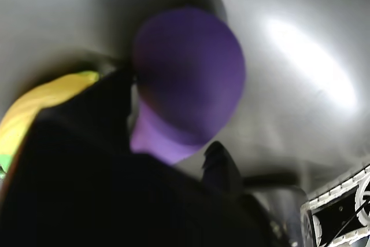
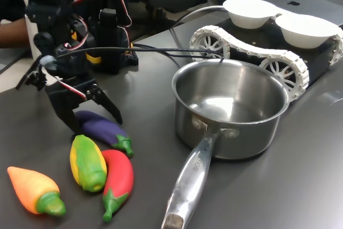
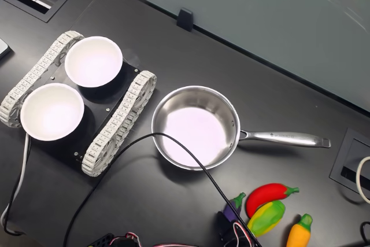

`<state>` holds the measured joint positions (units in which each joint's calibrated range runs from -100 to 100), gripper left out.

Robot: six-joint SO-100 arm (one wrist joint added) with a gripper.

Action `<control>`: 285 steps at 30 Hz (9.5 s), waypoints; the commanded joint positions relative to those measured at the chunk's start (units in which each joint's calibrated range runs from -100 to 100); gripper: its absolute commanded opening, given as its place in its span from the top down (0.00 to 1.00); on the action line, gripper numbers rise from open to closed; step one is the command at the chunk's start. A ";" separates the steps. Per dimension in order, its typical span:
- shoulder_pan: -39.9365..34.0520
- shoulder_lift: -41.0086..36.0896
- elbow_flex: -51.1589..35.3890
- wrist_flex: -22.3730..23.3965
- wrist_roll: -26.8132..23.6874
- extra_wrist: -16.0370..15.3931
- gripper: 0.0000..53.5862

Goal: Pick up the brinjal and place them in the pan

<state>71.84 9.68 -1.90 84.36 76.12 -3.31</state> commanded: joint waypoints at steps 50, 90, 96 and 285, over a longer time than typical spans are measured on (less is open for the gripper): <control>-3.14 -13.86 -2.87 -3.21 -22.03 -11.40 1.00; -9.45 -42.11 10.03 -23.93 -58.07 -21.15 1.00; -16.10 -46.67 10.49 -22.65 -61.10 -16.95 1.00; -72.07 -77.12 48.29 -33.23 -71.01 15.07 0.90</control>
<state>-0.22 -62.37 46.61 50.79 5.84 11.48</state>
